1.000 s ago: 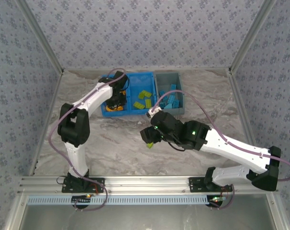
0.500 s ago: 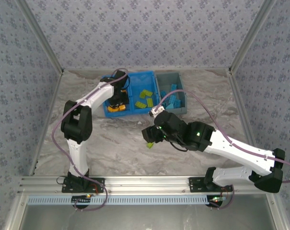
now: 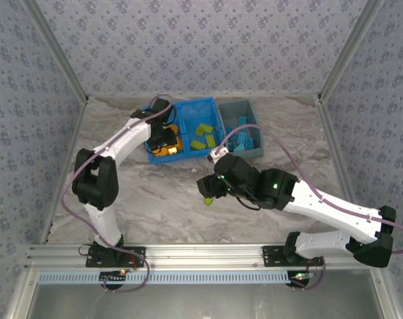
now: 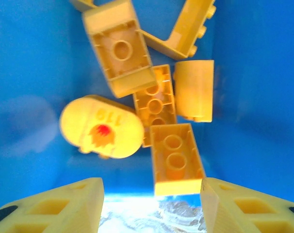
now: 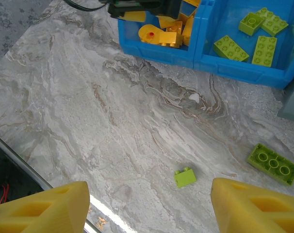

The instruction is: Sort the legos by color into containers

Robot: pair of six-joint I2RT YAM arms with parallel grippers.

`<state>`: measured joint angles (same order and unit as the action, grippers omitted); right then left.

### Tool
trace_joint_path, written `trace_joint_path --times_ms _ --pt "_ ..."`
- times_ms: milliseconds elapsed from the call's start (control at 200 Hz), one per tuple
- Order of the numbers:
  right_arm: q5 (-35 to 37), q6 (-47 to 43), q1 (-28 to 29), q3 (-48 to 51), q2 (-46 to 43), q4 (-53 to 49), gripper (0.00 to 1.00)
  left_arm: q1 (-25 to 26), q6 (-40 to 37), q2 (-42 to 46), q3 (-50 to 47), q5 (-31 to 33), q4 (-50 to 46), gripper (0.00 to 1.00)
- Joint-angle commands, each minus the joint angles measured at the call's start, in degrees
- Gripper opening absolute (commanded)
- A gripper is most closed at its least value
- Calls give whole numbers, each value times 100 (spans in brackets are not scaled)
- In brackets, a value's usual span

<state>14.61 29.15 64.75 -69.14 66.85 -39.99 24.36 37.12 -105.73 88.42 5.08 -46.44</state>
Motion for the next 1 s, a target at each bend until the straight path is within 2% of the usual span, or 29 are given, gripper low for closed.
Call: trace_joint_path --times_ms 0,130,185,275,350,460,575,665,819,994 --pt "209 131 -79 33 -23 -18 70 -74 61 544 -91 602 -115 55" --pt "398 428 -430 189 13 -426 67 -350 -20 828 -223 415 -199 52" --pt "257 496 -667 415 -5 -405 67 -355 -86 1083 -262 323 -204 52" --pt "91 601 -1031 709 107 -412 66 -235 -265 1687 -344 -169 -161 52" --pt "31 713 -1228 988 288 -444 67 175 -666 2421 -572 -471 72 55" --pt "-102 1000 -1538 1336 558 -414 71 1102 -1162 3449 -1087 -492 388 70" --pt "-380 952 -1836 1606 867 -74 76 1979 -1231 4168 -1797 -653 541 71" --pt "-374 341 -1986 1563 1135 99 83 2560 -964 4637 -2492 -612 723 72" --pt "-354 -563 -2364 1048 2074 -457 86 3227 -359 5241 -3401 -262 1020 71" --pt "-62 -938 -2414 717 2978 -549 86 3409 -170 5482 -3553 -18 1009 71"
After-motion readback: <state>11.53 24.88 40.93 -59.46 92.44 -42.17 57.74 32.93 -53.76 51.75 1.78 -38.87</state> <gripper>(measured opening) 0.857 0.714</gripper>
